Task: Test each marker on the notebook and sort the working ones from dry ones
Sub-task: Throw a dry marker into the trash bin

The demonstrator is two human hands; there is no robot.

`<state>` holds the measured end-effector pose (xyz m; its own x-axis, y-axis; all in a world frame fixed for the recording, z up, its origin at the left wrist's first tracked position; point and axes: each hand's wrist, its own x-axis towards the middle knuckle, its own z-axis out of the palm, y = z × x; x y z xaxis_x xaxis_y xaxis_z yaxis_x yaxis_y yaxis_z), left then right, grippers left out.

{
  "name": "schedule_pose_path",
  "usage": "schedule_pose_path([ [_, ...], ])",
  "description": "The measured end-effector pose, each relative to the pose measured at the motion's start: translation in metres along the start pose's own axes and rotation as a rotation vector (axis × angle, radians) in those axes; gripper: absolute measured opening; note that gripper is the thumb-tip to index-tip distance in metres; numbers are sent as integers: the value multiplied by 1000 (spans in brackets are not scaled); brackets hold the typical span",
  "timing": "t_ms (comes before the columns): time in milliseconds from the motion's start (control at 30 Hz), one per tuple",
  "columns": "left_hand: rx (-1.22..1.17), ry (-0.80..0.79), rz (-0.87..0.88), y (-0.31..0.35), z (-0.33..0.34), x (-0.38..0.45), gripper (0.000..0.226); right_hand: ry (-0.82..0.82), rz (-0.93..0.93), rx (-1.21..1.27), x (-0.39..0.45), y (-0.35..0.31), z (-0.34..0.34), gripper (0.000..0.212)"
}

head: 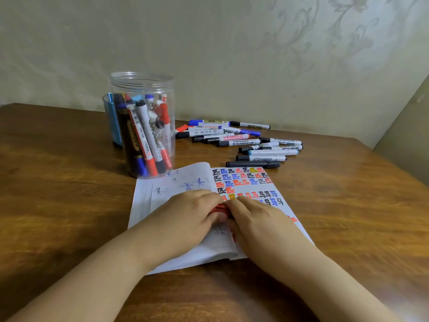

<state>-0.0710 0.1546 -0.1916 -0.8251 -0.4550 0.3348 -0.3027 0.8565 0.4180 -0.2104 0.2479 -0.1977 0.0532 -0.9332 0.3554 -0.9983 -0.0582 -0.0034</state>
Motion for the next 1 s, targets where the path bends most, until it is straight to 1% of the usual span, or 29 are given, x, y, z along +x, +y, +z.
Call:
schedule_pose_path([
  [67, -24, -9, 9, -1, 0, 0, 19, -21, -4, 18, -1, -1, -1, 23],
  [167, -75, -40, 18, -1, -1, -1, 17, -112, -18, 92, -2, -1, -7, 29],
  [200, -87, -50, 18, 0, -1, -2, 17, -118, -25, 102, -3, 0, -7, 32],
  [267, -103, -59, 16, 1, -2, -3, 20, -104, -58, 82, -5, 3, -9, 35],
  [367, -104, -64, 10, 2, -3, -3, 24, -49, -83, 45, -7, 9, -8, 33],
  [433, -98, -62, 9, 2, -2, -4, 23, -51, -84, 62, -6, 7, -8, 38],
  [500, -79, -58, -11, 2, 0, -3, 22, -80, -26, 57, -4, 5, -11, 41],
  [600, -41, -15, -67, -4, -2, -3, 26, -145, 140, 59, -7, 9, -18, 50],
  [667, -40, 45, -76, -7, -5, -2, 34, -152, 274, 217, -10, 17, -23, 47],
  [733, -19, 75, -86, -7, -7, -1, 30, -152, 366, 372, -12, 23, -31, 43],
  [833, -26, 100, -71, -4, -6, -2, 27, -130, 418, 555, -12, 31, -51, 37],
  [933, -25, 93, -15, -4, -4, -2, 29, -161, 458, 818, -16, 36, -70, 19],
  [967, -25, 92, -1, -4, -4, -3, 29, -158, 473, 927, -18, 39, -73, 19],
  [1000, -26, 98, 21, -4, -3, -3, 28, -147, 500, 1081, -21, 43, -72, 25],
])
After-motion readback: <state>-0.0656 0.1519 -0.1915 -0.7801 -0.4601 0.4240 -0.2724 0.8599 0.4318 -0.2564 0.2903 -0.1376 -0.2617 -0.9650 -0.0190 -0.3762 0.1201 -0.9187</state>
